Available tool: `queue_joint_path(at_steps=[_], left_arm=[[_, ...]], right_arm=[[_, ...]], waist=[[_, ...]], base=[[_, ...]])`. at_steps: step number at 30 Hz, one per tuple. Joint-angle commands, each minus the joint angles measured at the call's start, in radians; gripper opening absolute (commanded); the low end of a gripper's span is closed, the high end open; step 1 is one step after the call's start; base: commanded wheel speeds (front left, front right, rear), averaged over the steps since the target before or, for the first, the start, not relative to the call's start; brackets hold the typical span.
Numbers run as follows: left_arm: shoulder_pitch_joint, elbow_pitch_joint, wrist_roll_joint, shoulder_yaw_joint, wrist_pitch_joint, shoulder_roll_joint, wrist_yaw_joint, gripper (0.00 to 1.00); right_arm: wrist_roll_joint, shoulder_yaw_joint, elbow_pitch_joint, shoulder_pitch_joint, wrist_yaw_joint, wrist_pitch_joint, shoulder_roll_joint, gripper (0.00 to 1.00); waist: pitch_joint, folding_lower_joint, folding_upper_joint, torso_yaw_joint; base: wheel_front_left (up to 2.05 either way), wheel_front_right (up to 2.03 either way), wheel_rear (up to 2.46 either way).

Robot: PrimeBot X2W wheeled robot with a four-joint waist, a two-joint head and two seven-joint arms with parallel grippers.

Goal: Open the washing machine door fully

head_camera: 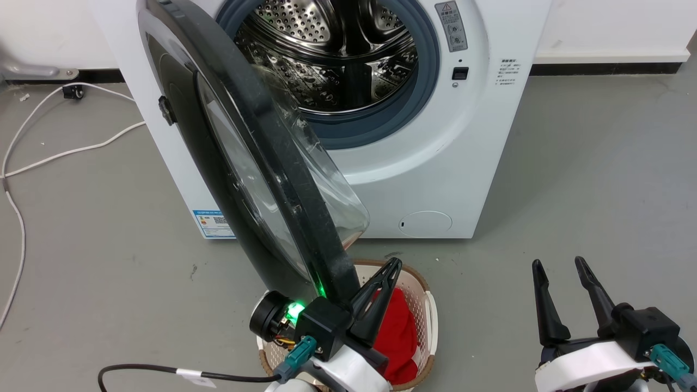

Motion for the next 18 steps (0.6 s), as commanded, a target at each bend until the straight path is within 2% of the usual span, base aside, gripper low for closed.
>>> queue_joint_path(at_steps=[1, 11, 18], left_arm=[[-0.004, 0.011, -0.006, 0.009, -0.001, -0.001, 0.008, 0.00], [0.019, 0.033, -0.023, 0.023, 0.013, 0.023, 0.027, 0.00], [0.090, -0.033, -0.042, 0.045, 0.027, 0.049, 0.069, 0.00]], right_arm=[[-0.002, -0.001, 0.001, -0.014, -0.001, 0.001, 0.003, 1.00], [-0.002, 0.007, 0.005, -0.011, -0.001, 0.006, 0.003, 1.00], [0.007, 0.007, 0.006, 0.003, -0.001, 0.008, 0.003, 1.00]], waist=[[0.001, 0.0000, 0.0000, 0.000], [-0.004, 0.0000, 0.0000, 0.009], [-0.018, 0.0000, 0.0000, 0.016]], base=[[0.00, 0.00, 0.00], [0.00, 0.00, 0.00], [0.00, 0.00, 0.00]])
